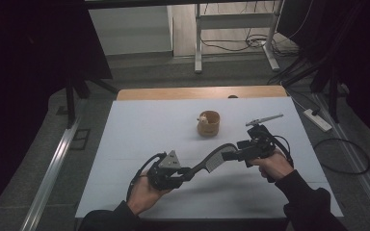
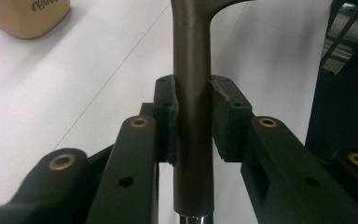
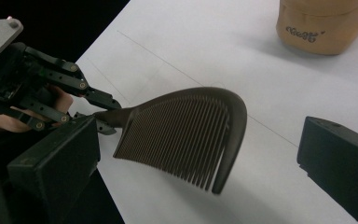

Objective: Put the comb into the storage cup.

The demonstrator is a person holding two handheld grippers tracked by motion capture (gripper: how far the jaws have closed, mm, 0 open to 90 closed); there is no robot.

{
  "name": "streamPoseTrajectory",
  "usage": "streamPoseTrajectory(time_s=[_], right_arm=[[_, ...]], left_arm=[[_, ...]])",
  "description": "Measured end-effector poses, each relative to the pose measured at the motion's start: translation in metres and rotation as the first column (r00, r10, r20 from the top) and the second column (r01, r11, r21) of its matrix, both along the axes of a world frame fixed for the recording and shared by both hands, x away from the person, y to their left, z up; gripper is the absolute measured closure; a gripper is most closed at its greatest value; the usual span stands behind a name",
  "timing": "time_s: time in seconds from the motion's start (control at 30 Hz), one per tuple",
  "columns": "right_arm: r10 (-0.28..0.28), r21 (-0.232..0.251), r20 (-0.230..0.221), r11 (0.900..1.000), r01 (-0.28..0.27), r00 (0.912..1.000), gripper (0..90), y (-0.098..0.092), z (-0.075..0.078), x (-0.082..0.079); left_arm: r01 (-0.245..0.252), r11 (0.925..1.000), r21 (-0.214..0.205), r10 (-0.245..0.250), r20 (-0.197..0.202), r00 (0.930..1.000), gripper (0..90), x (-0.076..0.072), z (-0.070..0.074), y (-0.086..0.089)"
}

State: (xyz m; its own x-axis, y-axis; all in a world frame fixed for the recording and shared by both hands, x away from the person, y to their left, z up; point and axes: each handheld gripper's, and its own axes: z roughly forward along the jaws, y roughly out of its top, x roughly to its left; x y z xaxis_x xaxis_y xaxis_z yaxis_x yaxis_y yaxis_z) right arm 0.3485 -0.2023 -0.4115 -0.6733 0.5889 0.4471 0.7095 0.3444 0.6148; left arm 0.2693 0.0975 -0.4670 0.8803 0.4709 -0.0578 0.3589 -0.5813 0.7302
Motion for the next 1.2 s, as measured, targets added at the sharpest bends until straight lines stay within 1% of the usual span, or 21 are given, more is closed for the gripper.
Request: streamPoseTrajectory(time_s=[0.27, 0.37, 0.47, 0.63, 0.73, 0.8, 0.9, 1.1, 1.2], right_arm=[[0.003, 0.019, -0.036, 0.9998, -0.002, 0.9994, 0.0, 0.007, -0.002, 0.007], [-0.005, 0.022, -0.048, 0.9997, 0.006, 0.9988, 4.6, 0.008, -0.002, 0.009], [-0.014, 0.048, -0.076, 0.9987, 0.017, 0.9970, 14.5, 0.007, -0.003, 0.011], [-0.017, 0.088, -0.117, 0.9957, 0.028, 0.9930, 37.4, 0.004, -0.003, 0.013], [-0.020, 0.111, -0.141, 0.9932, 0.036, 0.9897, 49.4, 0.002, -0.003, 0.015], [-0.023, 0.131, -0.160, 0.9904, 0.044, 0.9869, 55.6, 0.001, -0.004, 0.016], [-0.022, 0.159, -0.190, 0.9859, 0.053, 0.9816, 61.8, 0.000, -0.005, 0.018], [-0.031, 0.185, -0.215, 0.9801, 0.072, 0.9761, 71.7, -0.004, -0.008, 0.021], [-0.030, 0.207, -0.236, 0.9751, 0.081, 0.9712, 75.3, -0.006, -0.010, 0.022]], left_arm=[[0.006, 1.0000, -0.008, -0.005, 0.007, 1.0000, 71.8, -0.001, 0.000, -0.002], [0.007, 0.9999, -0.012, -0.007, 0.011, 0.9999, 71.9, -0.001, 0.000, -0.001], [0.009, 0.9999, -0.011, -0.009, 0.016, 0.9998, 71.8, -0.002, 0.001, -0.002], [0.008, 0.9999, -0.009, -0.007, 0.024, 0.9997, 71.8, -0.003, 0.001, -0.002], [0.009, 0.9999, -0.007, -0.009, 0.029, 0.9995, 71.8, -0.003, 0.001, -0.002], [0.010, 0.9999, -0.005, -0.010, 0.034, 0.9994, 71.8, -0.004, 0.001, -0.002], [0.009, 0.9999, -0.009, -0.008, 0.037, 0.9993, 71.8, -0.004, 0.002, -0.002], [0.010, 0.9999, -0.009, -0.010, 0.047, 0.9989, 71.8, -0.005, 0.002, -0.002], [0.011, 0.9999, -0.012, -0.010, 0.045, 0.9989, 71.8, -0.005, 0.002, -0.002]])
